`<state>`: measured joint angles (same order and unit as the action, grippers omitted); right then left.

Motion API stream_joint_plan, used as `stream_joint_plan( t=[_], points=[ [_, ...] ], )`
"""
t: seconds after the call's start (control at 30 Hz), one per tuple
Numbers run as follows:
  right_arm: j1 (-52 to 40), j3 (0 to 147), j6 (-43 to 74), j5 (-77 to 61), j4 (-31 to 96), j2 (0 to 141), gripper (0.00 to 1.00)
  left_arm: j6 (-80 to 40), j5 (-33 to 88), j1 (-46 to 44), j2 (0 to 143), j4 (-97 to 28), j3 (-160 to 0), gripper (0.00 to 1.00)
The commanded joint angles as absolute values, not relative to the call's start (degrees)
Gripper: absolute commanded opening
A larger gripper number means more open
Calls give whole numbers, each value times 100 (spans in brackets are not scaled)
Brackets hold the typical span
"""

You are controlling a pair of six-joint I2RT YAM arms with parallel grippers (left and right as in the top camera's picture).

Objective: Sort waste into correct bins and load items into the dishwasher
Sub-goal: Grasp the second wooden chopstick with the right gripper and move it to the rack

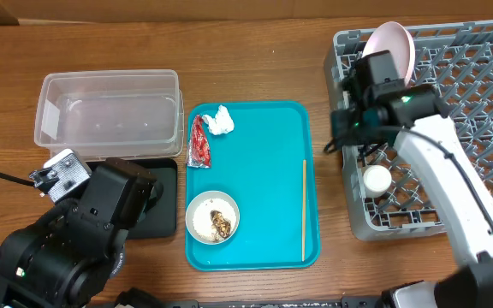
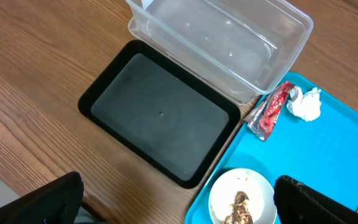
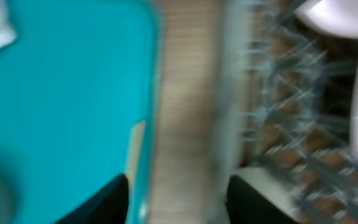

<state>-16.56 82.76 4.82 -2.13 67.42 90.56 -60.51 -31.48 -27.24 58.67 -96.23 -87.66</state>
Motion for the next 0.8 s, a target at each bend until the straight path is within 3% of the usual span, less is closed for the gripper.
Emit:
stream_joint_plan(
  t=[0.0, 0.17, 0.33, 0.67, 0.77],
  points=[
    [-2167, 8396, 895, -882, 7120, 8836, 47, -6176, -3144, -2692, 5881, -9616, -8825, 100],
    [-3002, 7800, 1699, -871, 7303, 8897, 45, -6176, -3144, -2692, 5881, -9616, -8825, 100],
    [-3538, 6740, 2482, -668, 6687, 8934, 45, -6176, -3144, -2692, 5881, -9618, -8825, 100],
    [-3583, 5295, 2923, -158, 5277, 8949, 45, -6176, -3144, -2692, 5881, -9616, -8825, 100],
    [-3588, 5124, 2893, -259, 5074, 8949, 38, -6176, -3144, -2692, 5881, -9616, -8825, 100]
  ],
)
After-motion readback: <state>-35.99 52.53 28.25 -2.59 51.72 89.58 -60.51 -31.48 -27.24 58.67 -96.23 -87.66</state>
